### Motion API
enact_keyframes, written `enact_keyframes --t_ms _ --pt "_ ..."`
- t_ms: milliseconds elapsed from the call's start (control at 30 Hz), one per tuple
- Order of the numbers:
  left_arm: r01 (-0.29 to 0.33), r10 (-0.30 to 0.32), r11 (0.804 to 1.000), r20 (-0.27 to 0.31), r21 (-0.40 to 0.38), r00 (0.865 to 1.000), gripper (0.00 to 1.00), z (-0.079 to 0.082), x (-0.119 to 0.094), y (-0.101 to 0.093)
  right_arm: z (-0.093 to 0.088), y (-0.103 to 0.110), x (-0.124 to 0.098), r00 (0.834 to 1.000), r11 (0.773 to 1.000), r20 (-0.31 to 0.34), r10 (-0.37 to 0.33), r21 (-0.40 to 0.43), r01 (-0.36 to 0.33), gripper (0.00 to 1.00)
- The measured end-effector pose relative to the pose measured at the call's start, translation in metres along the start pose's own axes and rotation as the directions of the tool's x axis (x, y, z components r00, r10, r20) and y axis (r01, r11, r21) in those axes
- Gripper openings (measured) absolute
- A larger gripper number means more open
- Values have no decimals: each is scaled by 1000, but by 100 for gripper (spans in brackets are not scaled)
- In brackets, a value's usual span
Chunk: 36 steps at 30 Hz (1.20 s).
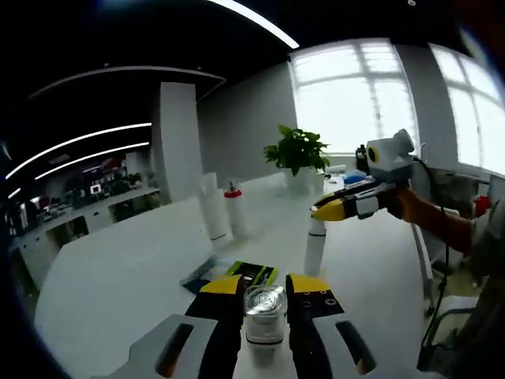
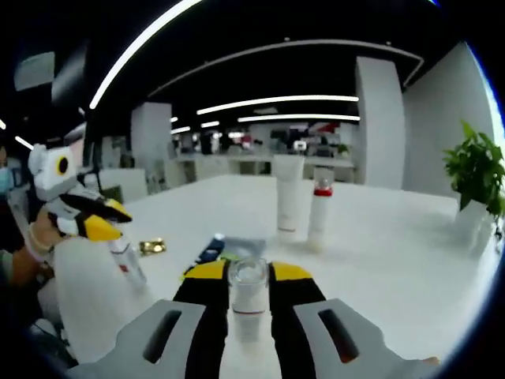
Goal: Arrange the skincare products in the storage area until every visible bottle or jar stands upright without overlapping.
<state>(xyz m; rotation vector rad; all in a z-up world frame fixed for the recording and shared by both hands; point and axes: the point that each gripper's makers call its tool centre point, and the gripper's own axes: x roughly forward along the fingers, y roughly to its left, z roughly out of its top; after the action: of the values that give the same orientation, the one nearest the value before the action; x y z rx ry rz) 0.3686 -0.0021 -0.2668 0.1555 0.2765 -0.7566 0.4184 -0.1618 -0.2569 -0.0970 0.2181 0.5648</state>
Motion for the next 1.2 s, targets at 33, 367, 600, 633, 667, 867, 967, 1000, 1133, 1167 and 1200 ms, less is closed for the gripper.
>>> enact_keyframes --t_ms 33,367,600,633,667,867,967,1000,1133,1167,1200 --pt "-8 8 1000 -7 -3 1000 21 -2 1 1 0 -1 3 1000 1000 -3 1 -1 -1 18" --pt "-25 25 999 24 -29 999 21 -3 0 7 1 1 10 1000 1000 2 5 -3 -5 18" --pt "-16 18 1000 62 -23 998 21 -2 0 6 2 0 11 1000 1000 29 8 -4 -7 18" --pt "-19 21 1000 66 -23 998 21 -2 1 7 3 -2 12 999 1000 32 7 -2 -7 18" --pt "-22 24 1000 68 -20 997 21 -2 1 8 3 -2 12 999 1000 33 6 -1 -6 18" --pt "-11 14 999 78 -40 997 25 -2 6 9 4 -5 16 999 1000 51 7 2 -7 20" --pt "-14 18 999 81 -44 997 28 -3 7 10 1 -2 16 999 1000 48 11 5 -11 21" --pt "-15 19 999 83 -44 996 29 -3 7 10 0 -1 16 999 1000 46 13 4 -13 21" --pt "-15 21 998 101 -56 995 35 -2 9 13 -4 -1 16 999 1000 38 16 3 -16 24" --pt "-9 16 998 102 -65 995 36 -2 10 14 -4 -2 15 999 1000 41 16 6 -16 24" --pt "-7 14 998 102 -67 995 37 -3 11 14 -4 -2 15 999 1000 45 17 7 -17 24"
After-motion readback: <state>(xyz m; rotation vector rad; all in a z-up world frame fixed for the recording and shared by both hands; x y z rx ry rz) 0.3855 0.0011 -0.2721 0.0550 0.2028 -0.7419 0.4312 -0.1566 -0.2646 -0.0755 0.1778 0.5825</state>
